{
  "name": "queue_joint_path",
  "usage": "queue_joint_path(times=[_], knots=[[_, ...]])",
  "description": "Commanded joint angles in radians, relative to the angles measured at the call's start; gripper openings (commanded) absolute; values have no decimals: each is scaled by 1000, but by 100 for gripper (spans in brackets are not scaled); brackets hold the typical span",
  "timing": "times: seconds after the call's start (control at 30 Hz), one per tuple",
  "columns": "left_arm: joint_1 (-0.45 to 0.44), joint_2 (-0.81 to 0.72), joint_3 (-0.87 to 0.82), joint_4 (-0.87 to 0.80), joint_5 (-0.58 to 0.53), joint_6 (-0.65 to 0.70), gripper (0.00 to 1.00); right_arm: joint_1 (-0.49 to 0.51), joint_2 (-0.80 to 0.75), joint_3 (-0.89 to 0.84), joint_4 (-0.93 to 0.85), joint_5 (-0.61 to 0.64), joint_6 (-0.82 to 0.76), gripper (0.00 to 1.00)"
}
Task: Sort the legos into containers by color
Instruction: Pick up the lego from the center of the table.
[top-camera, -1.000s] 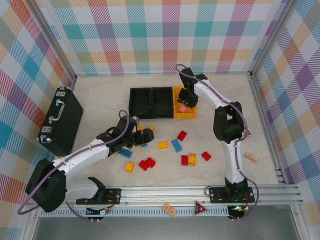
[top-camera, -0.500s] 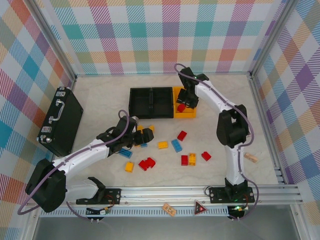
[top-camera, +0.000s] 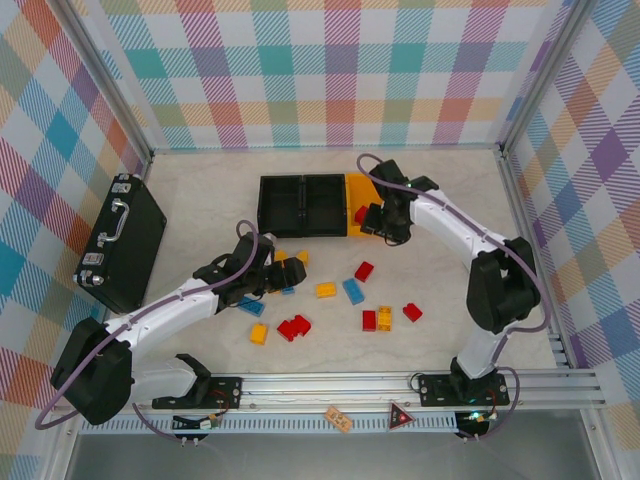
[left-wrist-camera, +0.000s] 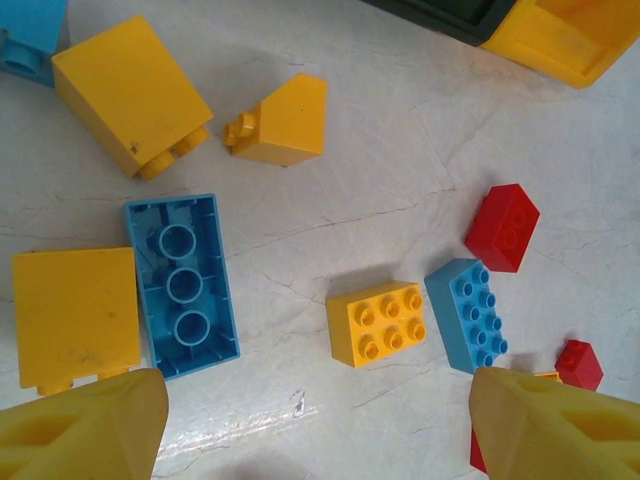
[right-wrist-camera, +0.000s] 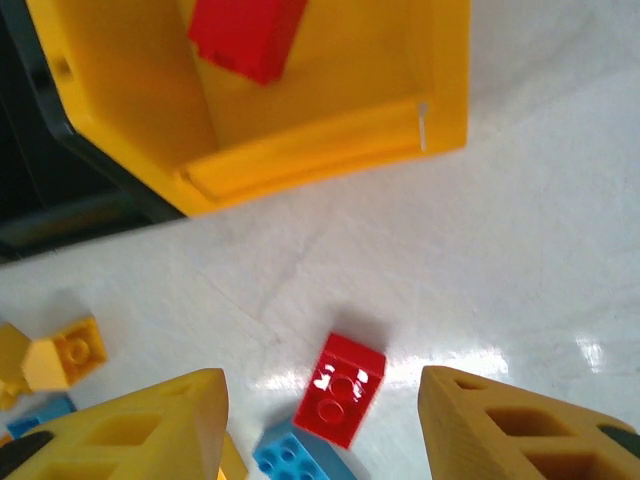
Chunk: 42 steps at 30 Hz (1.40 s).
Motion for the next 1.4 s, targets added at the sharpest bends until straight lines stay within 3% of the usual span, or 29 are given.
queue_joint_path(times=[0.0,0.27,0.37,0.8,0.97,1.17,1.37], knots=[[-14,-1,14,-73,12,-7,78,28,-72,-79,42,-42,-50,53],[-20,-52,-16,-122,17,-34,77,111,-134,-250,124,-81,-115,57],[-21,-77,-44,-124,11,-51,77,158,-116,-279,144,-69,-131,61],[-25,-132,-112,-140,-31,-100,78,280,25,-313,182,-35,-116,60],[-25,-132,-121,-137,-32,-102,77,304,63,-308,176,-12,-108,53],[-24,-133,-130,-134,-41,-108,77,325,69,-291,148,8,-108,33],[-25,-143,-129,-132,-42,-113,77,328,20,-264,107,3,-115,28]])
